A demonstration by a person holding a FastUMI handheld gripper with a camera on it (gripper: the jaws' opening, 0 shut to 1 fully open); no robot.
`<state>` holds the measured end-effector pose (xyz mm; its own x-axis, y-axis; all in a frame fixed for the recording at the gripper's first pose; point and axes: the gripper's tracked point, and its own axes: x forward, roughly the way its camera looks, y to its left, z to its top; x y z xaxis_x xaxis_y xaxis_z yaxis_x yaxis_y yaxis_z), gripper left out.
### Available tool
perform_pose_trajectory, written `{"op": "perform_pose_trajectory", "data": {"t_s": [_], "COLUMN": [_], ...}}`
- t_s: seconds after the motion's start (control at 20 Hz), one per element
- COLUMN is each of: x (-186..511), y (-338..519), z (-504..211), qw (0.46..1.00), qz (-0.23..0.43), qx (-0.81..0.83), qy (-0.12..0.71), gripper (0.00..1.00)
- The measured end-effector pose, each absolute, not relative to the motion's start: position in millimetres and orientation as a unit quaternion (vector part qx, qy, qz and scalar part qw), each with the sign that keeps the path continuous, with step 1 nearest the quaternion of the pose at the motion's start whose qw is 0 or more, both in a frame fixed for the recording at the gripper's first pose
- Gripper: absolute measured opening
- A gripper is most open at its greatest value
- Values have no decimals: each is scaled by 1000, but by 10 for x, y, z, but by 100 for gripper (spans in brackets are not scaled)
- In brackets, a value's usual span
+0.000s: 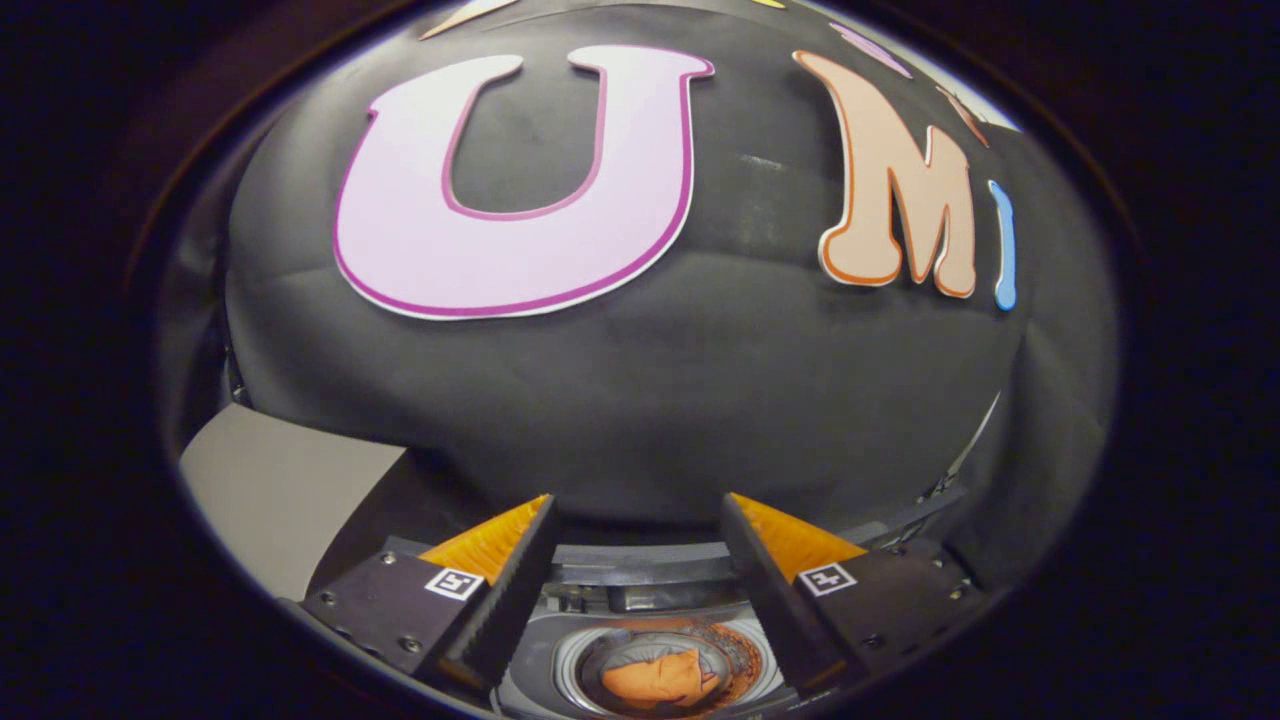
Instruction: Put the clothes into the washing machine and then close the washing machine lid.
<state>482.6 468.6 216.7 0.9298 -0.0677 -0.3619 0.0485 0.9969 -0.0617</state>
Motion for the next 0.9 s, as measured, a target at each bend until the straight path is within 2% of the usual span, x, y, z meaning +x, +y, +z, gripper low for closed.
{"op": "perform_pose_trajectory", "data": {"t_s": [0.5, 0.9], "x": [4836, 4813], "y": [4665, 4628], "z": [2131, 2156], "qw": [977, 978], "qz": [-22, -33], "qx": [6, 61], "qy": [212, 197], "gripper": [98, 97]}}
